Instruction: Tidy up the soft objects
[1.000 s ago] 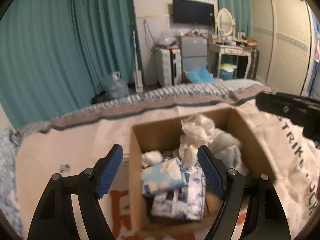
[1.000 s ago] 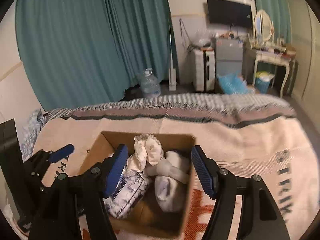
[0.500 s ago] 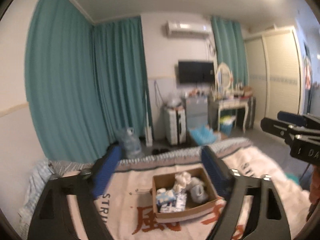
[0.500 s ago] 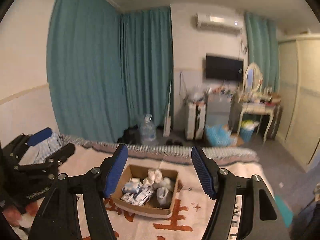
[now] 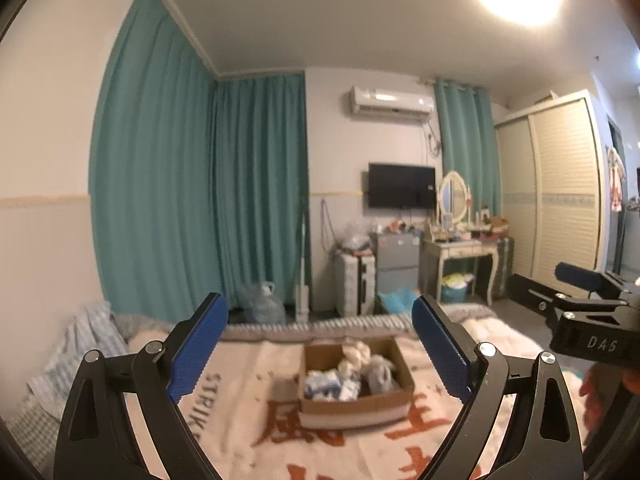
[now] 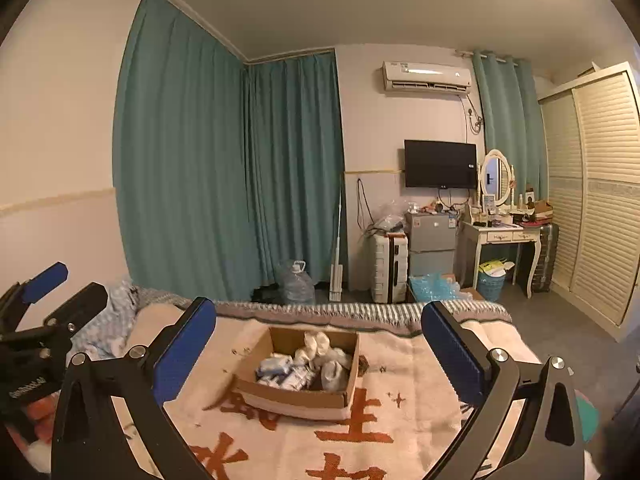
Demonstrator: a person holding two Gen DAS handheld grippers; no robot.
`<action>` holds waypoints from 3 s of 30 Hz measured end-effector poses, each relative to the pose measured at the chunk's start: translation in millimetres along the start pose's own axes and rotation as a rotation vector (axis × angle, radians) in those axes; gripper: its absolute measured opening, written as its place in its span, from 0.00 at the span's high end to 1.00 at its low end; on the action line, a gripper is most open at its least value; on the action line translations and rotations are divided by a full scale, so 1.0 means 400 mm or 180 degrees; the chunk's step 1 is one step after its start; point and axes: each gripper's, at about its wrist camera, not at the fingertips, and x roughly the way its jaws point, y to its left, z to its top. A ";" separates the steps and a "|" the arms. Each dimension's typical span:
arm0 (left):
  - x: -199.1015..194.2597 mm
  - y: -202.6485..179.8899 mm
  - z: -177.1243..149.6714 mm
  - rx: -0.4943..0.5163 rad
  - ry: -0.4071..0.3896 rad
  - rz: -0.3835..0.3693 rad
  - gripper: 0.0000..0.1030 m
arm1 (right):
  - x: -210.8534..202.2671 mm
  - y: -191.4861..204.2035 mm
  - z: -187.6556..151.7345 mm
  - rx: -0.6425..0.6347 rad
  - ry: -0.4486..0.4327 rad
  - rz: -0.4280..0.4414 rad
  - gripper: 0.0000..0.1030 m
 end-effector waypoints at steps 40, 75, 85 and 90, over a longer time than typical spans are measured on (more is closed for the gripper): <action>0.224 0.035 -0.270 -0.0026 0.0738 0.0161 0.08 | 0.293 -0.052 -0.284 0.0085 0.0610 0.0023 0.00; 0.223 0.023 -0.275 0.0010 0.0752 0.0139 0.08 | 0.304 -0.052 -0.293 0.0085 0.0648 0.0040 0.00; 0.222 0.022 -0.274 0.0001 0.0750 0.0141 0.08 | 0.306 -0.052 -0.297 0.0092 0.0654 0.0037 0.00; 0.222 0.024 -0.274 0.0008 0.0751 0.0143 0.08 | 0.307 -0.053 -0.299 0.0097 0.0655 0.0030 0.00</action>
